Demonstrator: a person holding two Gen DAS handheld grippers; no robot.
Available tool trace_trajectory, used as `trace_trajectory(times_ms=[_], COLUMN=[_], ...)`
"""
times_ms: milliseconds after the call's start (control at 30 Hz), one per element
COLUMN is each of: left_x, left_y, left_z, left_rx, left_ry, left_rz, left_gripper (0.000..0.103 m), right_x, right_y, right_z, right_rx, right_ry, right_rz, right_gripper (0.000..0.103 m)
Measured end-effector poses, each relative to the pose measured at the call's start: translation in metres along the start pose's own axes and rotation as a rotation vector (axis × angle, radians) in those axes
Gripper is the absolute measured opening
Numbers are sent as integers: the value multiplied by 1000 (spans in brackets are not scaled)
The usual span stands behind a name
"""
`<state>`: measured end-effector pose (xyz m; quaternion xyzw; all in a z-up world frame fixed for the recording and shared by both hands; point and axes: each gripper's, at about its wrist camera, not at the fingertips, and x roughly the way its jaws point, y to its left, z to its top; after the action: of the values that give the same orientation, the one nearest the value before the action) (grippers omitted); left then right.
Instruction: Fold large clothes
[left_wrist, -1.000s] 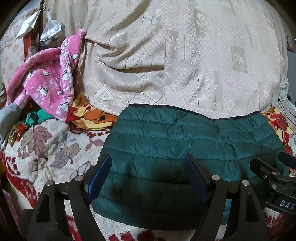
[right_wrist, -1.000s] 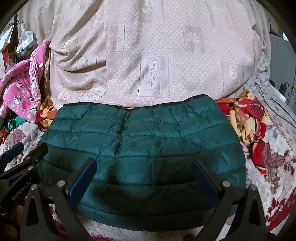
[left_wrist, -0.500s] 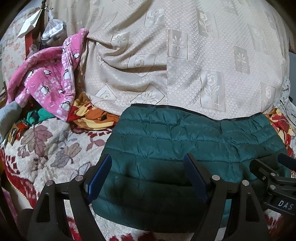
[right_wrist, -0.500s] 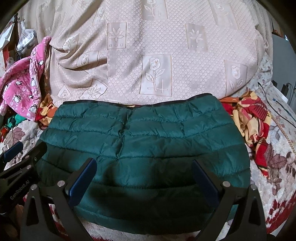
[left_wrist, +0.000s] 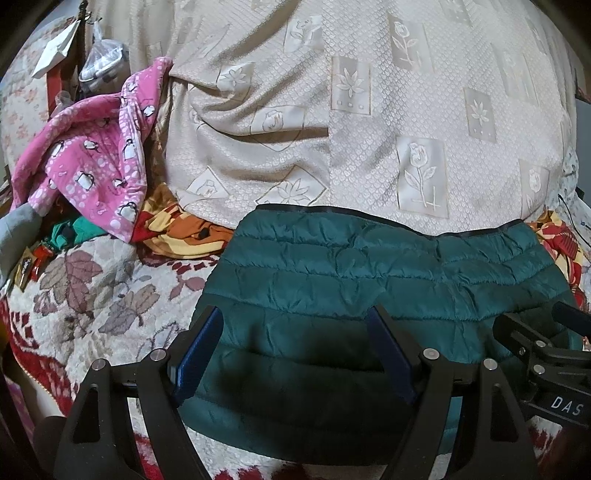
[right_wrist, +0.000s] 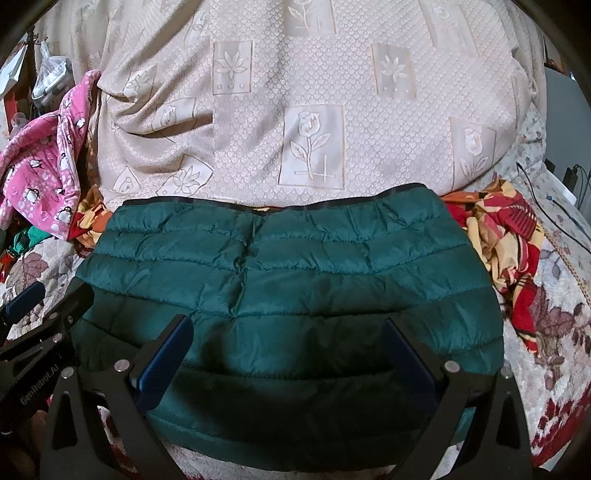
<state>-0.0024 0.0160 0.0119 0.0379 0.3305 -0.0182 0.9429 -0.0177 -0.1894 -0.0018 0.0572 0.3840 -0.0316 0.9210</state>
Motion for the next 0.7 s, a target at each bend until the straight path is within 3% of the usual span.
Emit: trace_trajectory(times_ms=[700], left_x=[3], left_y=[-6], left_z=[-3], left_rx=[11], left_ry=[8], left_rz=[-5], left_gripper=[53], right_x=[5], right_y=[-2], right_z=[3], right_rx=[13], right_ry=[15], right_rz=[0], right_gripper=[103])
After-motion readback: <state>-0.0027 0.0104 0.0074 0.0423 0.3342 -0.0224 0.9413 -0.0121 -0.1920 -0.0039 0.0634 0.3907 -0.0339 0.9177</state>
